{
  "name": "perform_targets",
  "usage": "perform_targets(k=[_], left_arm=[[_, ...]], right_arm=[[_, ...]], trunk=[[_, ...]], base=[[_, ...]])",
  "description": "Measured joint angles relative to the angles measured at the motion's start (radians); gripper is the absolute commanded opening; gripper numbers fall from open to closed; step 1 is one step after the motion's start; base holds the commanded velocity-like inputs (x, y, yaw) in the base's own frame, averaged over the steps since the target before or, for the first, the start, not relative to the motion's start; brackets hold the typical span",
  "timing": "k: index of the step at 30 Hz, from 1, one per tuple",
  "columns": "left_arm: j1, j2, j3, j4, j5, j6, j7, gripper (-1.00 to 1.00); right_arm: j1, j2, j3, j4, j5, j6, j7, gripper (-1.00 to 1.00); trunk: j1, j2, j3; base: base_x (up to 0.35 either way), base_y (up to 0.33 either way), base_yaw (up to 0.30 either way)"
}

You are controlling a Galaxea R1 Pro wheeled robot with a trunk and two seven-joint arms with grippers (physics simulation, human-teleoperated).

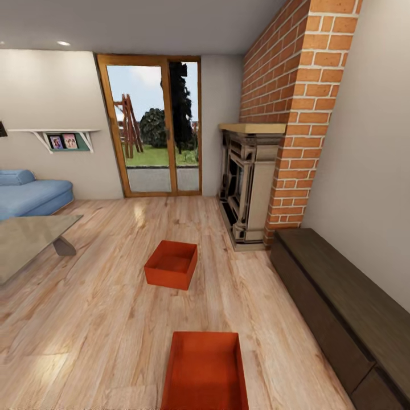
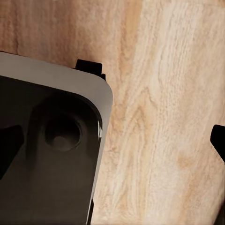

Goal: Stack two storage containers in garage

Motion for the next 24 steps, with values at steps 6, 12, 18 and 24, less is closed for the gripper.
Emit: perform_targets(k=[6, 12, 18, 24], left_arm=[[0.0, -0.001, 0.001, -0.001, 0.0, 0.0, 0.0, 1.0], [0.0, 0.0, -0.001, 0.0, 0.0, 0.0, 0.0, 1.0], [0.0, 0.0, 0.0, -0.001, 0.0, 0.0, 0.0, 1.0], [0.0, 0.0, -0.001, -0.001, 0.0, 0.0, 0.0, 1.0]], right_arm=[[0.0, -0.003, 0.002, 0.0, 0.003, -0.005, 0.006, 1.0], [0.0, -0.01, 0.002, 0.0, 0.006, -0.007, 0.011, 1.0], [0.0, -0.007, 0.004, 0.0, 0.006, -0.006, 0.004, 1.0], [0.0, -0.004, 0.001, 0.0, 0.012, -0.008, 0.002, 1.0]], trunk=[[0.0, 0.0, -0.01], [0.0, 0.0, -0.019], [0.0, 0.0, -0.029], [0.0, 0.0, -0.038]], base=[[0.0, 0.0, 0.091], [0.0, 0.0, 0.019], [0.0, 0.0, 0.001], [0.0, 0.0, 0.0]])
